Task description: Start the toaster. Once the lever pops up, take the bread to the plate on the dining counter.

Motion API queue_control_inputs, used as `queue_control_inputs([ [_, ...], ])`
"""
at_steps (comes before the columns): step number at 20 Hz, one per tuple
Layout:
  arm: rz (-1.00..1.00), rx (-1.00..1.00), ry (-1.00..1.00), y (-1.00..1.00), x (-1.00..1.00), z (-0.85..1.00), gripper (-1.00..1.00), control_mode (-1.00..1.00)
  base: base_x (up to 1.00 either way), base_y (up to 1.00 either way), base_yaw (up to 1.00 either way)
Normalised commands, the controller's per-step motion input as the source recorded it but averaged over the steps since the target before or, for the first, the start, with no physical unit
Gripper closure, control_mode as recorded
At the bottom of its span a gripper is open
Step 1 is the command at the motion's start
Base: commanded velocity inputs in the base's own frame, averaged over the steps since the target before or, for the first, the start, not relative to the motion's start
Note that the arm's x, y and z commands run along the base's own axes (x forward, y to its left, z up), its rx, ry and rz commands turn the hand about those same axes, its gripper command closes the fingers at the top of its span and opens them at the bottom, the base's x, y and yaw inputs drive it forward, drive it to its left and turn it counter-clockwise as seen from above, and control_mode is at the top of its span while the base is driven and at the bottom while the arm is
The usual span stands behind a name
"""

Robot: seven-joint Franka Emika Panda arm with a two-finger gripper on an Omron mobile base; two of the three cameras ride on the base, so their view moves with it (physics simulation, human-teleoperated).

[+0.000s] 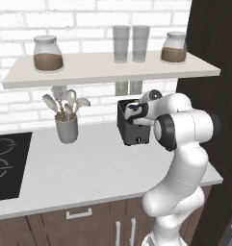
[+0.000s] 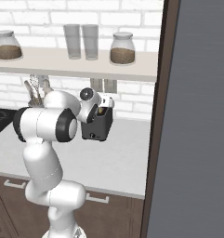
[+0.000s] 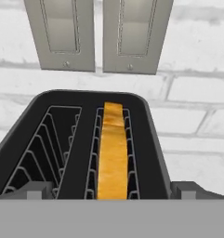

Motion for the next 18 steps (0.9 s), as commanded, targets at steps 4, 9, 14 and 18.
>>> queue_control_inputs([
  [4, 0.0, 0.0, 0.0, -0.05, 0.11, -0.03, -1.0, -1.0, 0.0, 0.0, 0.0],
  [9, 0.0, 0.0, 0.0, -0.05, 0.09, -0.02, -1.0, -1.0, 0.0, 0.0, 0.0],
  [14, 0.0, 0.0, 0.0, -0.04, 0.08, -0.02, -1.0, -1.0, 0.0, 0.0, 0.0],
  [18, 0.0, 0.0, 0.0, -0.04, 0.04, 0.0, 1.0, -1.0, 0.0, 0.0, 0.0],
])
